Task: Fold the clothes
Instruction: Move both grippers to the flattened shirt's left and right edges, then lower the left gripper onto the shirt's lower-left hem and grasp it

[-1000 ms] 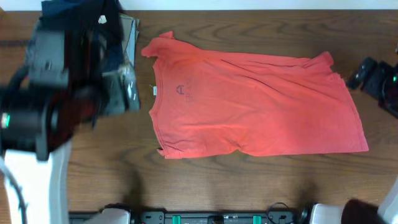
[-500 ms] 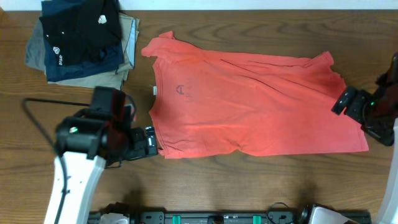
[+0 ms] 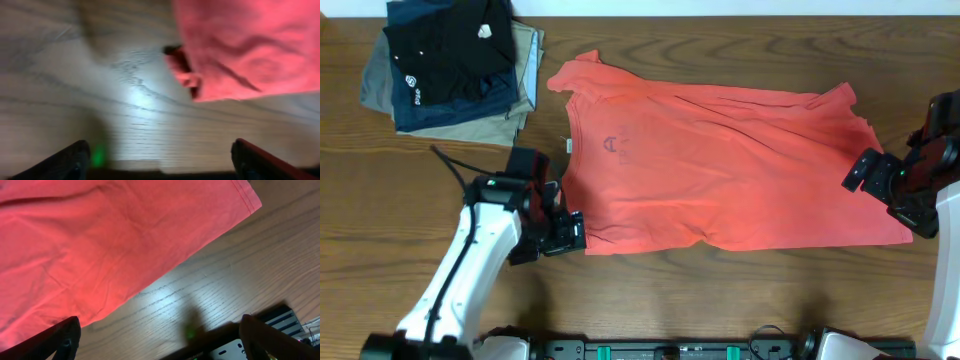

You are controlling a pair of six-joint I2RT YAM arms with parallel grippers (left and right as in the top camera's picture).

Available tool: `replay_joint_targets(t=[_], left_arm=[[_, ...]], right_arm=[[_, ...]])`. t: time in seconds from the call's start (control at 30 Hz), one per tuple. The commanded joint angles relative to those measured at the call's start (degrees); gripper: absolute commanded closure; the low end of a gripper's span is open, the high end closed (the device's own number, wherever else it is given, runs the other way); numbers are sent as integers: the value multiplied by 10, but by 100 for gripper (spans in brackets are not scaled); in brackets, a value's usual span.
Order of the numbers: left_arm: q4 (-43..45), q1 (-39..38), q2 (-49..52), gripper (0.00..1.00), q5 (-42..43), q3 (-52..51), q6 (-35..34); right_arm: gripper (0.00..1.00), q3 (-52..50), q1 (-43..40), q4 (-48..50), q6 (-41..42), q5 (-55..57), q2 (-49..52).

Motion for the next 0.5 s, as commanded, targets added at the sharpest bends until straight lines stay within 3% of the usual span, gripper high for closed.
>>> replay_joint_targets(t=[0.0,0.13,0.47], left_arm=[[3,2,24,16,-58,-3,-32],[10,2,53,26,-58,-3,-33],[68,2,123,26,-14,-3,-34]], right_arm=[[1,-3,1,3,1,6,-3],[1,-3,1,3,1,6,-3],[1,-3,1,12,2,-2,-3]])
